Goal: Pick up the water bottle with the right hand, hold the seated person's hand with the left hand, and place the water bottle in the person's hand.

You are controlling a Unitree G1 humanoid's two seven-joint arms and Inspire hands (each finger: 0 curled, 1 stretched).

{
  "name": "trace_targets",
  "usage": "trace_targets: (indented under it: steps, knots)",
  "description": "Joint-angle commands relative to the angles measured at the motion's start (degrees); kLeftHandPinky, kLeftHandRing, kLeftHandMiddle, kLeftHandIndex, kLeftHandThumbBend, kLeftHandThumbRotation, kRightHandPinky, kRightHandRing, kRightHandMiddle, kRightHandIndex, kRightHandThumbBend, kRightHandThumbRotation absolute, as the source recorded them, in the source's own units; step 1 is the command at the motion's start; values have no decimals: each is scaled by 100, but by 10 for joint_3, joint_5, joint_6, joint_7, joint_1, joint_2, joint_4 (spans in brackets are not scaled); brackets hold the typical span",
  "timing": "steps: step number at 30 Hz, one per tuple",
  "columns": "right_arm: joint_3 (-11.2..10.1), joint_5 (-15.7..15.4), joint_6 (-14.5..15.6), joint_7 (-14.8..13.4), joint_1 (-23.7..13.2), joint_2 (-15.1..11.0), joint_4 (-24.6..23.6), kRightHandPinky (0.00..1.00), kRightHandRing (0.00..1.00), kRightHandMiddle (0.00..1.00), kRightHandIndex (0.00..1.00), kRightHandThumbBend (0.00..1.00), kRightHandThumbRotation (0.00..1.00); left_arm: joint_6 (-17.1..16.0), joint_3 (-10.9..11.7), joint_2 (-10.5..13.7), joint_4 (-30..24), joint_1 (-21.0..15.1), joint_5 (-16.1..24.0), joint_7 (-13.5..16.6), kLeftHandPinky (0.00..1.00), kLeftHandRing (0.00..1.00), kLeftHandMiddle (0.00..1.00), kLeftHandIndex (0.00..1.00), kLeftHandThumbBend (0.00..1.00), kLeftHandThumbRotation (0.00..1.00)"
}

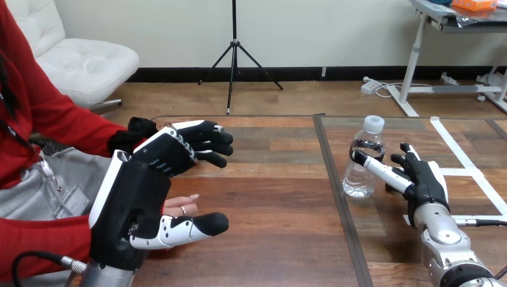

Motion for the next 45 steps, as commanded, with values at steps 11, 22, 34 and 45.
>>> trace_targets:
  steps: [11,22,34,45]
  knots:
    - [10,-11,-9,11,-59,11,-4,89,94,95,98,100,38,-14,-2,-3,-17,-7,-2,8,57,66,69,69,100,37]
    - [8,-6,-8,28,-70,25,-4,94,97,98,100,100,35,-12,-6,-5,-23,-2,-6,8,58,66,69,69,100,35]
    - [23,-26,1,6,-79,33,-2,94,96,96,98,100,38,-19,-11,-13,-20,-1,-7,9,57,65,68,69,100,33]
    - [21,-26,6,1,-80,39,0,93,95,95,97,100,33,-27,-15,-20,-22,2,1,15,55,64,68,68,100,32]
